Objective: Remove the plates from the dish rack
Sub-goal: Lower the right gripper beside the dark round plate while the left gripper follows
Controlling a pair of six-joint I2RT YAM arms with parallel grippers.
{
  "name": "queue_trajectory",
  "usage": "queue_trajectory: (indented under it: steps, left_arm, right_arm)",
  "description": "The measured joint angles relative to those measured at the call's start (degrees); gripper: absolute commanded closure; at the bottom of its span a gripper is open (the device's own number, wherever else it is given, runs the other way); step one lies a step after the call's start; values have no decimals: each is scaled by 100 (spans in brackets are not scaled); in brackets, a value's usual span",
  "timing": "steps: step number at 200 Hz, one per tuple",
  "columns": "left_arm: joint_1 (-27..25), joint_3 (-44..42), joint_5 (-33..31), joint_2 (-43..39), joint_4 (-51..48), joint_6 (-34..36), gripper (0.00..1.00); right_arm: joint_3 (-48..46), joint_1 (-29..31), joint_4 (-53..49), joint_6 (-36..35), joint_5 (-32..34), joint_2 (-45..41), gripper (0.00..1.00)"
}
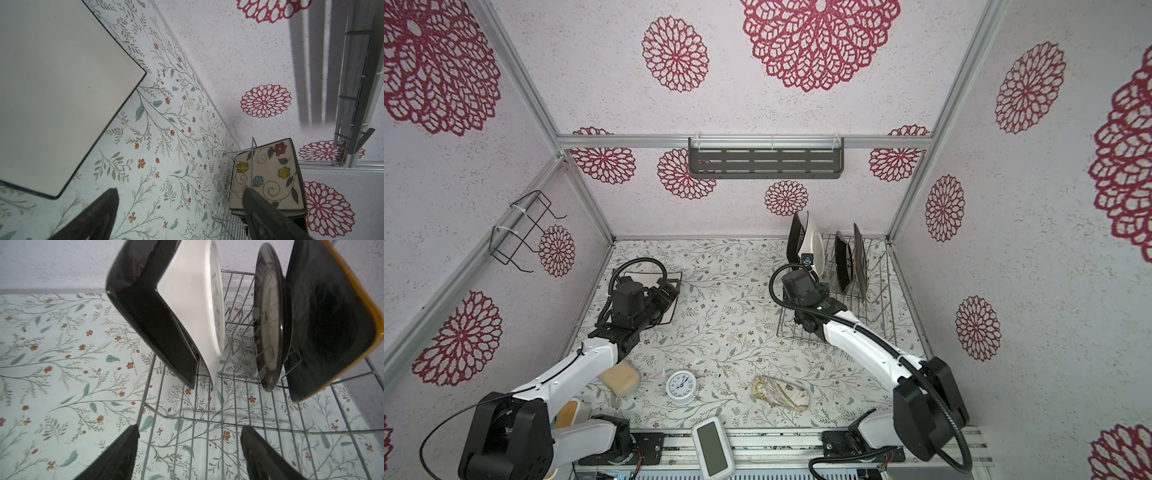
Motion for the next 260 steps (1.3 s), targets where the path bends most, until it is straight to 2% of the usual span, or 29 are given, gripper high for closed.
queue_trajectory:
  steps: [51,122,206,260]
  left_arm:
    - [-44,0,238,219,295,-11,3]
    - [-74,197,483,450,404,-17,3]
    - [-79,398,656,533,448,-22,3]
    - [-81,398,675,527,433,-24,3]
  right_arm:
    - [247,-4,9,-186,588,490,29]
    - [431,-144,378,-575,979,1178,35]
    - [457,-564,1086,-894,999,1552,40]
    - [459,-675,1624,-1224,1071,2090,46]
